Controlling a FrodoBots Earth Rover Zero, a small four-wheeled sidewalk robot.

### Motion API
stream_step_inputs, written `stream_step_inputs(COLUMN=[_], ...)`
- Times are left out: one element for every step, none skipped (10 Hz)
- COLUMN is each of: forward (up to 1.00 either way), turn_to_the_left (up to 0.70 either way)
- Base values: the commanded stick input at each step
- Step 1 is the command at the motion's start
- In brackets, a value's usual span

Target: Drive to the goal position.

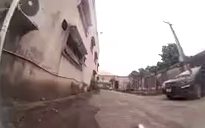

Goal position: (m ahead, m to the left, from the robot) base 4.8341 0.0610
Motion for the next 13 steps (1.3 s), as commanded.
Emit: stream_step_inputs(forward=[0.84,0.84,0.84,0.84,0.84,0.84,0.84,0.84,0.84,0.84,0.84,0.84,0.84], turn_to_the_left=[0.03,0.03,0.03,0.03,0.03,0.03,0.03,0.03,-0.09,-0.22,-0.31,-0.03,0.03])
